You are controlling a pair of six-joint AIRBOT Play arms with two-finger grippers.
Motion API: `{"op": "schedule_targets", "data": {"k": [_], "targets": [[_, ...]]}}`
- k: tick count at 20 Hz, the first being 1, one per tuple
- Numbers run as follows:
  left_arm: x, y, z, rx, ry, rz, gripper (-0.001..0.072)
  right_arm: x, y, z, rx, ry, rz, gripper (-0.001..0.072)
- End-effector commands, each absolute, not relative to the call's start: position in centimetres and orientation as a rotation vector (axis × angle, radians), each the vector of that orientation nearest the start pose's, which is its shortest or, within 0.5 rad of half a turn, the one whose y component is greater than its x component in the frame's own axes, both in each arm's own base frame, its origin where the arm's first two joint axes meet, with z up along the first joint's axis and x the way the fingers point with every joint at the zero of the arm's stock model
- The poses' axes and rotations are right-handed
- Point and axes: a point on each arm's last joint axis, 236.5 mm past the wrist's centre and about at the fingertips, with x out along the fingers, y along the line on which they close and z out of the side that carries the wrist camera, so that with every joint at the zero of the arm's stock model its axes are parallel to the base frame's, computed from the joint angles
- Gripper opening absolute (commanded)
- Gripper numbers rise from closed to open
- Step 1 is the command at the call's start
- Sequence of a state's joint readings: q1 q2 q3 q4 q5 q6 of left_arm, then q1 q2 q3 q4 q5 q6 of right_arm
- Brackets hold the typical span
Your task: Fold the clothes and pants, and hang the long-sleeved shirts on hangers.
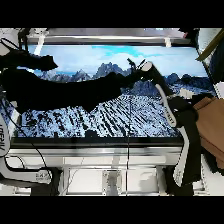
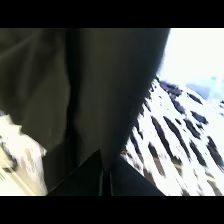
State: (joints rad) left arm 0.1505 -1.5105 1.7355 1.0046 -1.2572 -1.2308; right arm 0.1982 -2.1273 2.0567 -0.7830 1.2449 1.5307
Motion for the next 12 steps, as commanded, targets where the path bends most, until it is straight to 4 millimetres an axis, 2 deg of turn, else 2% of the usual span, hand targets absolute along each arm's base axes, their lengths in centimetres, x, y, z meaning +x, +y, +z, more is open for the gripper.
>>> {"op": "schedule_targets", "data": {"k": [1, 4, 6, 7, 9, 10, 12], "targets": [[46.6, -5.1, 17.8, -0.182, 0.906, -0.443, 0.0016, 50.8, 20.5, 3.0, 0.389, 1.324, 0.622, 0.0004], [43.7, -6.9, 20.8, -0.178, 0.892, -0.470, 0.0016, 46.3, 13.4, 8.5, 0.299, 1.390, 0.573, 0.0004], [41.6, -9.1, 21.8, -0.155, 0.913, -0.521, 0.0016, 42.7, 9.4, 11.5, 0.277, 1.448, 0.546, 0.0004], [40.6, -10.5, 21.8, -0.133, 0.929, -0.560, 0.0016, 42.3, 7.7, 13.0, 0.294, 1.410, 0.504, 0.0004], [39.4, -13.7, 21.0, -0.096, 0.965, -0.634, 0.0016, 41.4, 5.1, 15.7, 0.314, 1.339, 0.450, 0.0004], [38.8, -15.3, 19.8, -0.072, 0.994, -0.662, 0.0016, 41.1, 4.1, 16.7, 0.321, 1.308, 0.429, 0.0004], [38.6, -18.4, 16.3, -0.039, 1.023, -0.687, 0.0016, 40.7, 3.4, 18.0, 0.321, 1.271, 0.413, 0.0004]]}}
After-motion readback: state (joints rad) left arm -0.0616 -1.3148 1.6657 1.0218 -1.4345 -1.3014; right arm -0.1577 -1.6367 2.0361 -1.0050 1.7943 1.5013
